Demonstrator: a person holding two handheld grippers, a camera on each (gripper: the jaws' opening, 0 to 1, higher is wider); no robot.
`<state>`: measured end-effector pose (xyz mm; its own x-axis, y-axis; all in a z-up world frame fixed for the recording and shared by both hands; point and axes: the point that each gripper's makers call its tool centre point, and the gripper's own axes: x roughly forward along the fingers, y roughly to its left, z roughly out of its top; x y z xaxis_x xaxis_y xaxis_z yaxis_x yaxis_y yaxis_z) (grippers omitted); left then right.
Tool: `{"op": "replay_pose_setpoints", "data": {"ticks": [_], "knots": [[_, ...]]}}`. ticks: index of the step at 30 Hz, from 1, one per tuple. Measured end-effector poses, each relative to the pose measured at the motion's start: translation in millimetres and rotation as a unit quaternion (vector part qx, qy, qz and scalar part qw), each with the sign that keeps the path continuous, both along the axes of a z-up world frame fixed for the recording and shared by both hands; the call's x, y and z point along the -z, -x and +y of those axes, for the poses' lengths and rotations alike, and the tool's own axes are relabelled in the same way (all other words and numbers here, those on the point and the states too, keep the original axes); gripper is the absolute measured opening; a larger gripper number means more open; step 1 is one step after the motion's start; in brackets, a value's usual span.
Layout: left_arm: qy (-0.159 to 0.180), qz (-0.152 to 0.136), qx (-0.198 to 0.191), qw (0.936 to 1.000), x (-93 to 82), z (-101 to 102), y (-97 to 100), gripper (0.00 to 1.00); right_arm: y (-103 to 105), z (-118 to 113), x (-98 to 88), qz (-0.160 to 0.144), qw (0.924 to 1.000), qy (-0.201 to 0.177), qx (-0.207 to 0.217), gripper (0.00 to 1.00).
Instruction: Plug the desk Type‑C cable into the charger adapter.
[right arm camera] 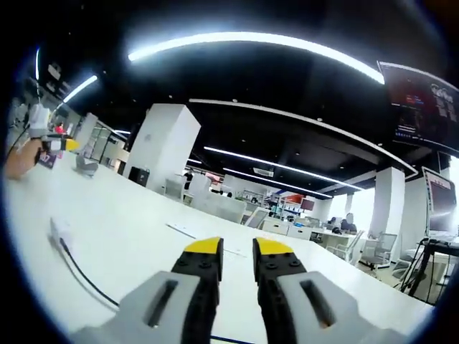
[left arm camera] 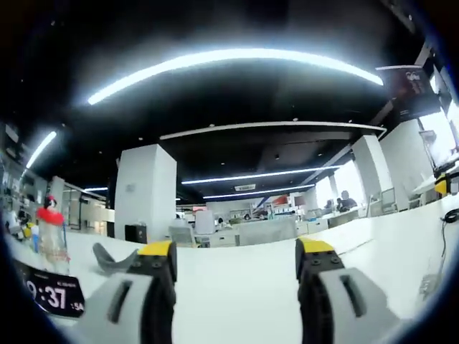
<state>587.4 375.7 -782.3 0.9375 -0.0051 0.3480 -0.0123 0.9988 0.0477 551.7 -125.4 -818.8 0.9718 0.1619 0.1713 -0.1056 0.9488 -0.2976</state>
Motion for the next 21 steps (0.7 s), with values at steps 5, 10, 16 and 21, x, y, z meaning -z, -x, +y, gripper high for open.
{"op": "replay_pose_setpoints", "data": {"ticks": [5, 10, 16, 21], "knots": [[-0.012, -0.001, -0.002, 0.9999, -3.8, 0.7, 2.7, 0.69, 2.6, 4.8, -2.0, 0.000, 0.9999, -0.006, -0.013, 0.19], [0.031, -0.009, 0.041, 0.9986, -18.1, 4.1, 12.9, 0.78, 4.6, 0.0, -13.3, -0.019, 0.9995, -0.018, -0.021, 0.20], [0.044, -0.006, 0.051, 0.9977, -24.9, 9.1, 18.5, 0.77, 1.5, -6.2, -9.1, -0.001, 0.9996, -0.022, -0.018, 0.21], [0.018, 0.006, 0.063, 0.9978, -23.7, -2.1, 19.6, 0.76, 3.0, 3.6, -4.4, 0.015, 0.9990, -0.022, -0.036, 0.24]]}}
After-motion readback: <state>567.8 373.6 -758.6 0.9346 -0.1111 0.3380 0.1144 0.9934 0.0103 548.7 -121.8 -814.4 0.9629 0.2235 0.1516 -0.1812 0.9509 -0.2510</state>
